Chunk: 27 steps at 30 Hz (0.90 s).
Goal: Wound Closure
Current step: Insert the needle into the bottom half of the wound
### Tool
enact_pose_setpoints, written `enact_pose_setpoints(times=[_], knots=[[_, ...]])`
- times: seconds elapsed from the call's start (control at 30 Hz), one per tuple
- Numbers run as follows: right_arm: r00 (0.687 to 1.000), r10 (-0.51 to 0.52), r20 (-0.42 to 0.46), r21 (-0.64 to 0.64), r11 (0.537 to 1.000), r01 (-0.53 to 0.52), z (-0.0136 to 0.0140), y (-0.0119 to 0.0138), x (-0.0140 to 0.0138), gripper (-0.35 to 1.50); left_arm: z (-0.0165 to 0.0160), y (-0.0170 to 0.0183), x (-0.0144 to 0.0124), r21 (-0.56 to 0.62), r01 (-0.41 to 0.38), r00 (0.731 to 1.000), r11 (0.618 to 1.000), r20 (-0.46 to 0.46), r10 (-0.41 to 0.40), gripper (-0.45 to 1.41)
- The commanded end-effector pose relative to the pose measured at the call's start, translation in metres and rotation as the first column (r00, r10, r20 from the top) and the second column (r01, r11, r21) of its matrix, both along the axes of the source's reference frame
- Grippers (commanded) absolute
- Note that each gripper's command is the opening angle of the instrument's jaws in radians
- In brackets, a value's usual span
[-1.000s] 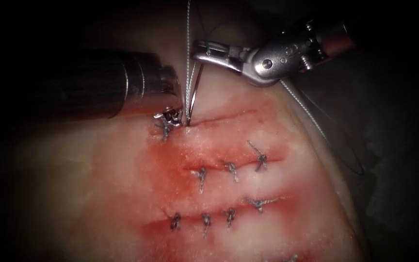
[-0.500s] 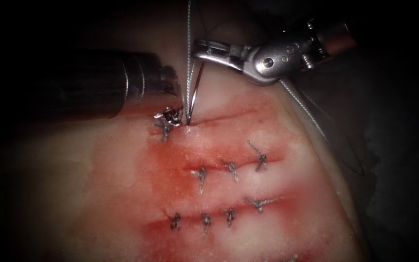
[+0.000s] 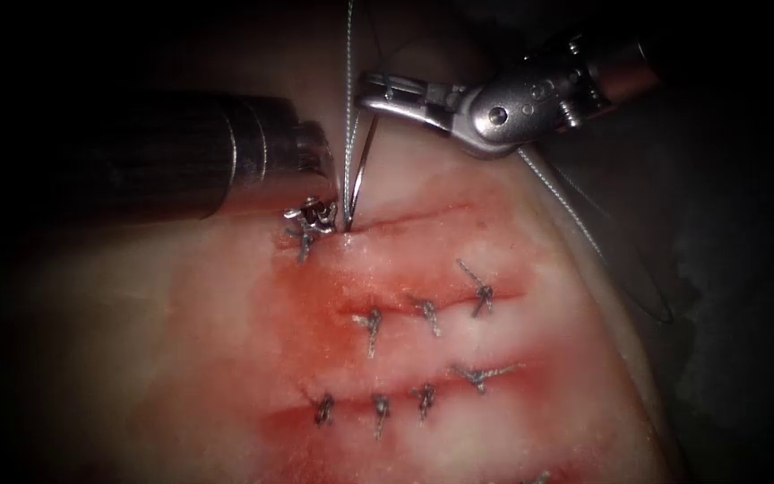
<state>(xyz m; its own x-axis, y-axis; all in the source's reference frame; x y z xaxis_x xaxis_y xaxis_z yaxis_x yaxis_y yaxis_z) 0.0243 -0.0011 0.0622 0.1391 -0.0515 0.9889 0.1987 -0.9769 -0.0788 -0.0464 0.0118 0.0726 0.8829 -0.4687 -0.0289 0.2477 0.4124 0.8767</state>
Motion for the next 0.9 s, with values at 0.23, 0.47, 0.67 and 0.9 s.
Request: enact_pose_setpoints(times=[0.23,0.47,0.67,0.9], knots=[[1.000,0.015,-0.016,0.026,1.000,-0.014,0.0001,0.0001,0.0008,-0.35,0.0003,0.0007,-0.0007,-0.004,0.001,1.000,1.000,0.002,-0.001,-0.45],[1.000,0.022,-0.023,0.036,0.999,-0.021,-0.0003,0.0002,0.0008,-0.35,0.0003,0.0006,-0.0007,-0.004,0.000,1.000,1.000,0.002,0.000,-0.45],[0.999,0.029,-0.018,0.008,1.000,-0.029,-0.0002,0.0003,0.0007,-0.35,0.0003,0.0007,-0.0007,-0.004,-0.001,1.000,1.000,0.003,0.001,-0.45],[0.999,0.033,-0.011,-0.025,0.999,-0.033,-0.0004,0.0005,0.0005,-0.35,0.0003,0.0007,-0.0007,-0.004,-0.001,1.000,1.000,0.003,0.001,-0.45]])
